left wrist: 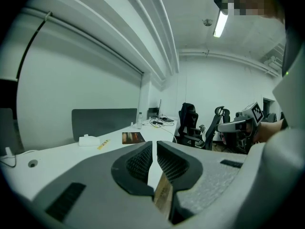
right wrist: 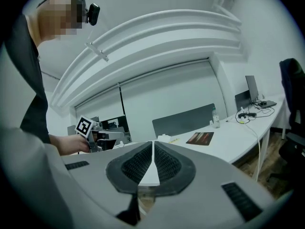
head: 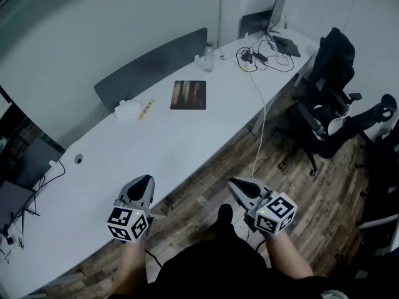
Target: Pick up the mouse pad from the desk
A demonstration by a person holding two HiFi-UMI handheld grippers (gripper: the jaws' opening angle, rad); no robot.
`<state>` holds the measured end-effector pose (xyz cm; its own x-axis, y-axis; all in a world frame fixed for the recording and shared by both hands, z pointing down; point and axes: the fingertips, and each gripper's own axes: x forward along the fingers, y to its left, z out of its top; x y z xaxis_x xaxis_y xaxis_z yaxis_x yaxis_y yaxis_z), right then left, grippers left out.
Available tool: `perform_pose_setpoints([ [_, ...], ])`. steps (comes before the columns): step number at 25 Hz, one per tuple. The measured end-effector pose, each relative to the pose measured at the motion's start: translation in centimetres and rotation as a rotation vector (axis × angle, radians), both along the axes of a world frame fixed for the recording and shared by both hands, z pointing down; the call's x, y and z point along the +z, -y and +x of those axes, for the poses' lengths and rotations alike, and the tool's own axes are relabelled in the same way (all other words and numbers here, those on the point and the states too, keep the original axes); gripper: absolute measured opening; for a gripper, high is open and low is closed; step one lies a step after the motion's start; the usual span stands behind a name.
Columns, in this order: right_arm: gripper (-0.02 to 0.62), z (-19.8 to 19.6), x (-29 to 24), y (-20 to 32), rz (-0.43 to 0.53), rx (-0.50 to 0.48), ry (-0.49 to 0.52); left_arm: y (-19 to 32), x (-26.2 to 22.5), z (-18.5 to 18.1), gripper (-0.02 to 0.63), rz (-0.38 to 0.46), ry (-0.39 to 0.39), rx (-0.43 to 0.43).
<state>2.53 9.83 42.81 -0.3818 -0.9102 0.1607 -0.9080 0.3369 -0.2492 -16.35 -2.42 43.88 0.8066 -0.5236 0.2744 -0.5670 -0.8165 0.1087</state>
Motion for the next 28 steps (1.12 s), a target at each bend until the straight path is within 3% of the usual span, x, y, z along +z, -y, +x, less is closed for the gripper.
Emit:
perform_pose_setpoints([
  [6, 0.017, 6.9, 0.7, 5.1, -0.021, -0.042, 0.017, 3.6, 0.3, 7.6, 0.035, -0.026, 0.025, 0.007],
  [16, 0.017, 15.1, 1.1, 10.7, -0.026, -0.084, 0.037, 8.0, -0.1, 14.6, 0.035, -0.028, 0.078, -0.045],
  [22, 0.017, 16.9, 1.4, 11.6, -0.044, -0.115, 0.042, 9.2, -1.1, 17.0, 0.035, 0.000, 0.074, -0.062],
  [28, 0.017, 17.1, 1.4, 13.6, -0.043, -0.114, 0.029, 11.3, -1.3, 16.4, 0.035, 0.015, 0.055, -0.095],
])
